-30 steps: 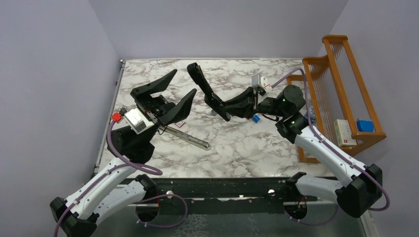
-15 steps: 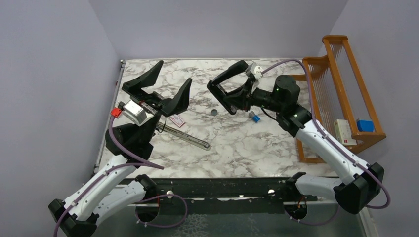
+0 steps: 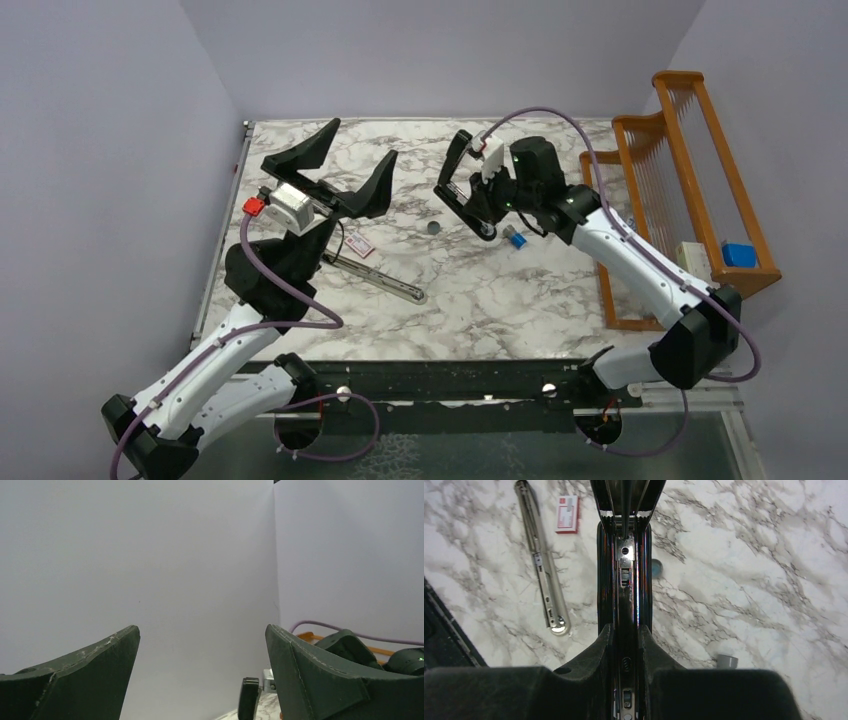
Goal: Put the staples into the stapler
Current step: Open the stapler at the center of the board.
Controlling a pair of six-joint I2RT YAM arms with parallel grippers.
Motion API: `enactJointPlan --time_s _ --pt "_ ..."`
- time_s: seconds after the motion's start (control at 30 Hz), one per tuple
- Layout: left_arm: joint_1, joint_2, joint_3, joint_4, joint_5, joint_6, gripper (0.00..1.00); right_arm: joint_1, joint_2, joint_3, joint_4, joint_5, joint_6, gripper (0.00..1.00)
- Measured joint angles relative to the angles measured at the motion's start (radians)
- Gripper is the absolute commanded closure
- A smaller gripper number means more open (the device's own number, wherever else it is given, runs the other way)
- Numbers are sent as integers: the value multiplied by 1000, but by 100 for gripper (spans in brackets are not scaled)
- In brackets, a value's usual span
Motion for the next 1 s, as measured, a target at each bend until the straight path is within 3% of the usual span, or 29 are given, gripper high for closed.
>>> enactJointPlan --time_s 0.2,0.4,0.6,0.8,1.0 --pt "0 29 32 -54 -39 -21 1 27 168 174 -188 189 -23 99" --pt "0 40 32 -82 -68 -28 1 40 200 184 -330 304 -18 99" --pt "0 46 39 -147 -117 -40 2 40 192 202 -359 320 -14 99" --pt "0 73 89 -339 -172 -115 2 40 145 196 -342 292 5 99" --pt "2 86 -34 -403 -146 -257 1 40 69 190 -289 221 9 99"
